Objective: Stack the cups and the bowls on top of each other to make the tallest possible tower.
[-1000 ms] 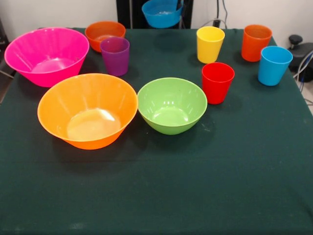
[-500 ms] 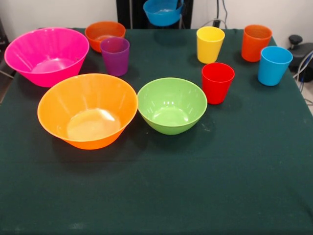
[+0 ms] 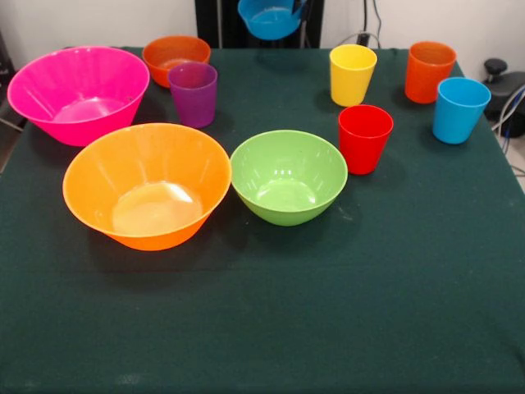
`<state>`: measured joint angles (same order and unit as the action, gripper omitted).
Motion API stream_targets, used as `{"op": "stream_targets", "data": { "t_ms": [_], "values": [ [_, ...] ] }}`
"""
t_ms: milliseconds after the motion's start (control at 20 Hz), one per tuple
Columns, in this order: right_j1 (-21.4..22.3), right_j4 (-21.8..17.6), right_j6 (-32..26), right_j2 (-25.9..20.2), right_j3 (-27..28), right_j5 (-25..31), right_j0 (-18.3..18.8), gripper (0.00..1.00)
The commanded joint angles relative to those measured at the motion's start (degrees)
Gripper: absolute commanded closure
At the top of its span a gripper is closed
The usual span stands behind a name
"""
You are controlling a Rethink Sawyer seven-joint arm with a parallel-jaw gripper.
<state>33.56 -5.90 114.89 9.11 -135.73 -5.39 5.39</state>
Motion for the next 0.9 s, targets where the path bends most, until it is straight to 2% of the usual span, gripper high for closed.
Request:
{"op": "stream_targets", "data": {
  "t_ms": [50,300,900],
  "values": [
    [0.4,-0.09,1.58,-7.57,10.93,9.39,1.85,1.0],
    [0.64,-0.54,0.74,-7.79,13.29,13.49,1.98,1.0],
    [0.22,-2.6,-0.3,-7.9,16.41,15.92,2.38,1.0]
  ]
}}
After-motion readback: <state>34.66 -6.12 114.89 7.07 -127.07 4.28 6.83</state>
